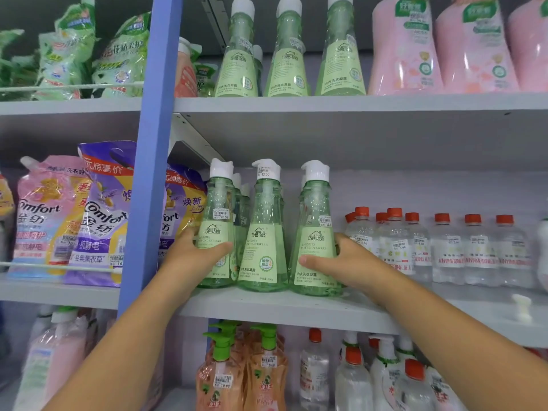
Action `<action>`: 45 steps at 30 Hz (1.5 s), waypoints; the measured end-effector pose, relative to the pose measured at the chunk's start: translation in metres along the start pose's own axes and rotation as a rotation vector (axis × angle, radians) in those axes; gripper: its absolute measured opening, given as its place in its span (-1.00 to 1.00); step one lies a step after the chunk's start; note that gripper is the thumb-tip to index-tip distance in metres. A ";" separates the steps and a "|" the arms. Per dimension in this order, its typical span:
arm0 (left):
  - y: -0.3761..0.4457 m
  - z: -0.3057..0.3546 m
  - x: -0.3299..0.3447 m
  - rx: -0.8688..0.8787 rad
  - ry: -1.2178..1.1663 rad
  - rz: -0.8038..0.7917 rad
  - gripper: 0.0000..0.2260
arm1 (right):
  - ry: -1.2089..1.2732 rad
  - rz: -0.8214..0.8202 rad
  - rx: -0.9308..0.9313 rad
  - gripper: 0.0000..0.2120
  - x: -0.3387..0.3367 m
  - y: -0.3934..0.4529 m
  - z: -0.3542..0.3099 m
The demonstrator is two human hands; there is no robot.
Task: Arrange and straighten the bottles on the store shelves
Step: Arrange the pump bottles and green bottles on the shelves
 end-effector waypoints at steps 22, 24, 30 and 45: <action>-0.047 0.031 -0.006 0.163 0.363 0.206 -0.49 | -0.257 -0.122 0.141 -0.41 0.002 -0.033 -0.011; -0.096 0.035 0.000 0.308 0.363 0.331 -0.39 | -0.323 -0.054 0.121 -0.10 -0.013 -0.054 -0.011; -0.236 -0.026 0.094 0.215 -0.432 0.113 -0.62 | 0.067 0.322 -0.277 -0.40 -0.061 -0.218 0.049; -0.356 -0.009 0.439 -0.116 -0.238 -0.557 -0.61 | 0.042 0.708 0.315 -0.68 -0.308 -0.310 0.330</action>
Point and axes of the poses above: each hand's wrist, its own y-axis towards the middle knuckle, its own x-axis out of the palm, z = x × y, the point moved 5 cm from there along y, towards the middle knuckle, and after that the axes turned 4 degrees about y, right-handed, at the moved point
